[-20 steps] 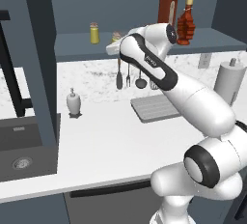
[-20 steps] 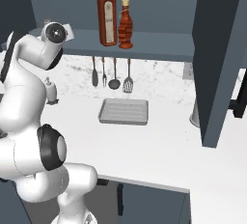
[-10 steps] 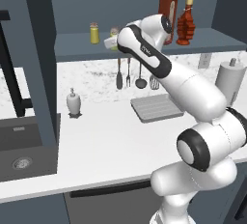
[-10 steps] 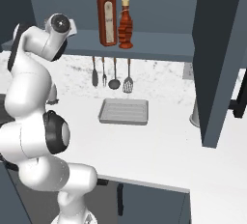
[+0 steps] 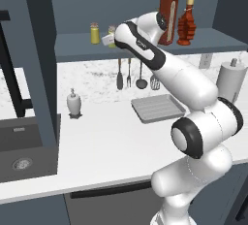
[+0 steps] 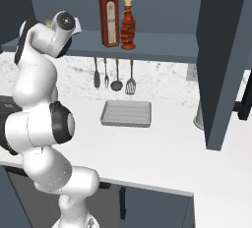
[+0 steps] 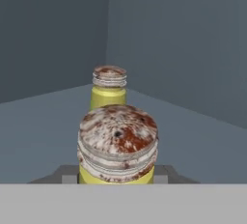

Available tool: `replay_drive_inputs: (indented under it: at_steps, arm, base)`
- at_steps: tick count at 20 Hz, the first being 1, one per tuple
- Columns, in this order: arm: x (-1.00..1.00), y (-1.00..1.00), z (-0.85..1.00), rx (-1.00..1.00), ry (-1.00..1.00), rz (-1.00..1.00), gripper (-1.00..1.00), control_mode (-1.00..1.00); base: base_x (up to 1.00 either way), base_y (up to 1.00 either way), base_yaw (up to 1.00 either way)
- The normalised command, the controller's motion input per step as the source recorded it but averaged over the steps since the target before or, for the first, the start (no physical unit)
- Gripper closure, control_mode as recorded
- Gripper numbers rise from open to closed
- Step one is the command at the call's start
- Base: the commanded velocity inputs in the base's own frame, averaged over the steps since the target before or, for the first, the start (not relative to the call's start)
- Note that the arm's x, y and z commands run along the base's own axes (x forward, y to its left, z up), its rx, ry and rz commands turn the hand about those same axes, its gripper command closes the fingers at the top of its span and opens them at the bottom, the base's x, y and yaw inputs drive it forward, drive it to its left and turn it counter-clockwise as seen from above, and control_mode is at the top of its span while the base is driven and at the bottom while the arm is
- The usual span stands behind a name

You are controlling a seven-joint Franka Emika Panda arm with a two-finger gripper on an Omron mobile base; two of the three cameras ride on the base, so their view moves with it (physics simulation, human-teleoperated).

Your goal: Put the shaker and condiment bottle from the counter next to their counterparts in the cabinet.

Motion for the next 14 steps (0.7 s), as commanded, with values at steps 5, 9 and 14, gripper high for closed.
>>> replay_drive_inputs:
  at_steps: [5, 9, 14]
  arm:
    - [0.52, 0.12, -0.21, 0.0, 0.0, 0.0, 1.0, -1.0]
    - [0.51, 0.14, -0.25, 0.0, 0.0, 0.0, 1.0, -1.0]
    - [0.38, 0.08, -0.34, 0.0, 0.0, 0.0, -1.0, -1.0]
  base:
    - [0.0, 0.0, 0.0]
    - [0.0, 0.0, 0.0]
    - [0.0, 0.0, 0.0]
